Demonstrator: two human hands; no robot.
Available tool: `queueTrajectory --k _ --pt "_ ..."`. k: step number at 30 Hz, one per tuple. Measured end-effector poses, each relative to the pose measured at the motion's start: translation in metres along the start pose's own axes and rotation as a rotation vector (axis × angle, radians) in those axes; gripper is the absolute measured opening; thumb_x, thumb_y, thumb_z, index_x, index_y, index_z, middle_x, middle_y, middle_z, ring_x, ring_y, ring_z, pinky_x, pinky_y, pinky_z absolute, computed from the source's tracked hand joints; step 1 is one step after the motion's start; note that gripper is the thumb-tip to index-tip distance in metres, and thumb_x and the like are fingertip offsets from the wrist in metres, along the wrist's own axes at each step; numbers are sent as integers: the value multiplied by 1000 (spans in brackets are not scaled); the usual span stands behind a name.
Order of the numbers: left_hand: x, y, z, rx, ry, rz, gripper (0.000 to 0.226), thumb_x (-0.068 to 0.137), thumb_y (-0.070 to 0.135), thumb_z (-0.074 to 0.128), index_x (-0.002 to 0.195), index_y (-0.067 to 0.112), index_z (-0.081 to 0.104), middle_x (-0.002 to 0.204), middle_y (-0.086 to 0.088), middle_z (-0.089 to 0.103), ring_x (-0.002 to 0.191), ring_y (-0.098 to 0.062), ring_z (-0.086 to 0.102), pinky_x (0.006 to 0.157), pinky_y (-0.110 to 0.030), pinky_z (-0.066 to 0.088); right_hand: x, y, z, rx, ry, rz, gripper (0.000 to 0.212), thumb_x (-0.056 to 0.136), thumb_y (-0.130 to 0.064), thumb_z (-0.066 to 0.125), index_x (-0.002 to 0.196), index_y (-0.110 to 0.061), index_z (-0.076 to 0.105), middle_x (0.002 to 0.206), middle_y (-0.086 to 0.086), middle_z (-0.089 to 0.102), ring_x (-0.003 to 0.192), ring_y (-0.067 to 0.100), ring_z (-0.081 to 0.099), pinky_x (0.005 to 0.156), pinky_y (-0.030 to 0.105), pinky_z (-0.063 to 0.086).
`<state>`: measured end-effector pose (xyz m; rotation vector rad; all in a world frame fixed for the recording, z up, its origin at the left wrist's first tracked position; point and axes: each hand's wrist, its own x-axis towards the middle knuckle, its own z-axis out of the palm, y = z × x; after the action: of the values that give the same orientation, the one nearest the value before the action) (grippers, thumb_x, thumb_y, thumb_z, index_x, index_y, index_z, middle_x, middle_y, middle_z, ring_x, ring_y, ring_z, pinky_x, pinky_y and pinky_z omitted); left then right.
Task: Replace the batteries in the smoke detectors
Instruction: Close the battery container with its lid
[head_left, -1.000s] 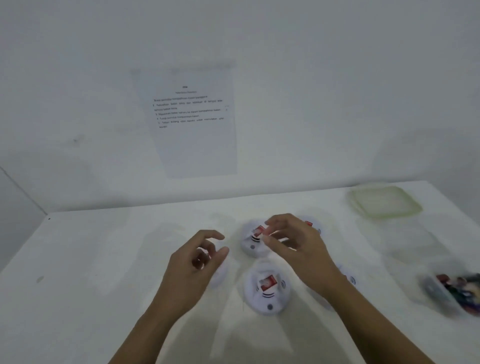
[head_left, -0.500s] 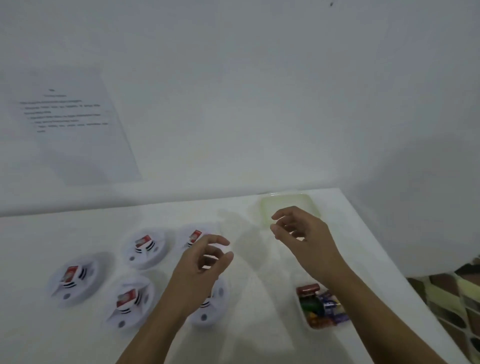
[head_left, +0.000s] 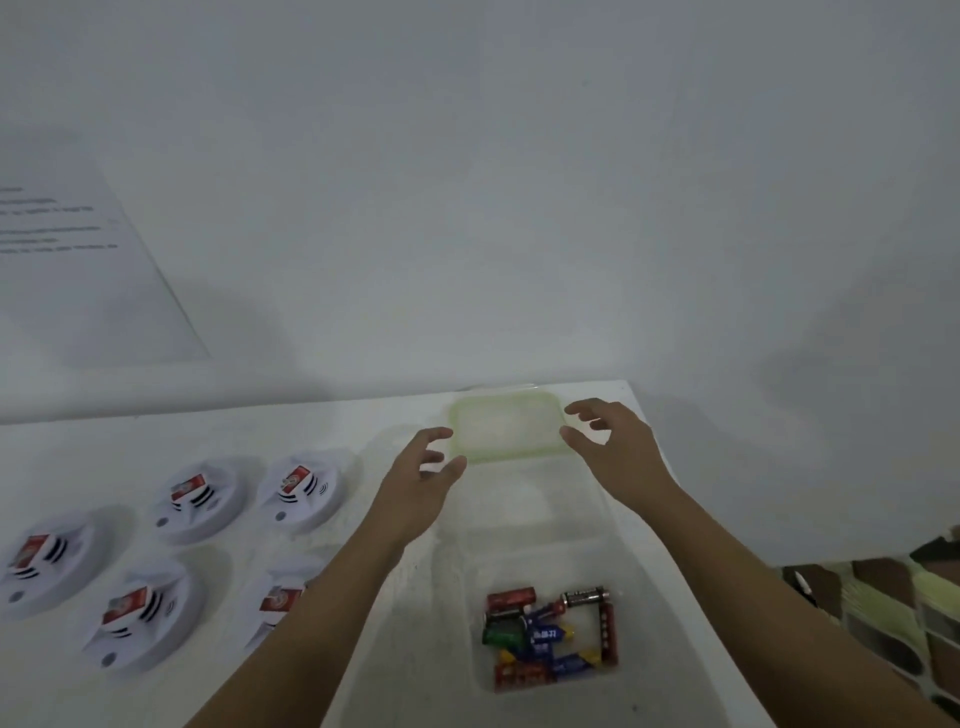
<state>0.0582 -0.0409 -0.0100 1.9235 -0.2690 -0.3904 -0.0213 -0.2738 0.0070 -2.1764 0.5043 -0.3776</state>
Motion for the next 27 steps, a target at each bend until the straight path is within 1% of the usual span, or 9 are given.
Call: queueTrajectory --k 5,9,11,13,16,19,21,24,27 --pt "44 8 11 26 63 -85 33 98 34 63 130 32 57 136 -5 51 123 -20 52 93 -37 51 41 2 2 -21 -146 157 33 97 -34 64 127 -21 65 131 5 58 119 21 56 101 35 45" --pt "69 5 15 122 54 -141 39 96 36 64 134 30 57 138 -9 48 125 -25 52 88 -32 46 63 7 11 -68 -108 219 33 92 -22 71 124 -15 66 133 10 58 117 23 57 96 33 45" --pt "78 2 15 181 60 -156 41 96 34 64 135 27 56 138 -10 49 121 -24 54 87 -31 46 69 12 17 -94 -87 257 39 87 -20 75 124 -17 64 133 14 55 103 25 59 83 30 43" --pt "86 0 14 252 53 -184 45 94 34 66 137 27 54 133 -11 52 112 -25 58 89 -34 51 73 18 22 -81 -89 314 49 84 -20 78 129 -18 59 130 15 53 96 24 56 79 30 43" --pt "94 0 12 350 32 -174 56 92 34 69 142 27 44 111 -11 62 103 -28 63 96 -42 53 77 25 24 -47 -97 351 63 82 -14 80 137 -15 51 108 8 55 98 23 52 88 37 49" --pt "98 0 13 451 45 -132 67 91 33 69 148 25 34 93 -4 66 99 -27 65 93 -42 53 80 26 25 -46 -103 359 74 82 -7 77 146 -13 41 114 10 55 111 28 54 91 35 47" --pt "101 -1 13 515 68 -134 66 91 38 66 148 24 36 101 -4 67 105 -26 64 95 -44 52 80 26 25 -66 -110 350 72 85 -6 72 149 -12 40 127 14 56 121 29 53 90 30 42" --pt "100 0 13 578 88 -112 59 88 41 69 141 25 48 119 -5 60 106 -22 60 93 -40 52 77 28 23 -106 -112 303 66 87 -10 70 148 -13 45 132 14 59 124 28 53 94 29 42" --pt "94 2 15 586 122 -79 50 82 37 75 127 27 56 116 1 58 96 -15 55 82 -31 48 74 30 22 -166 -114 243 61 89 -12 69 147 -17 49 136 10 59 125 25 54 99 26 39"
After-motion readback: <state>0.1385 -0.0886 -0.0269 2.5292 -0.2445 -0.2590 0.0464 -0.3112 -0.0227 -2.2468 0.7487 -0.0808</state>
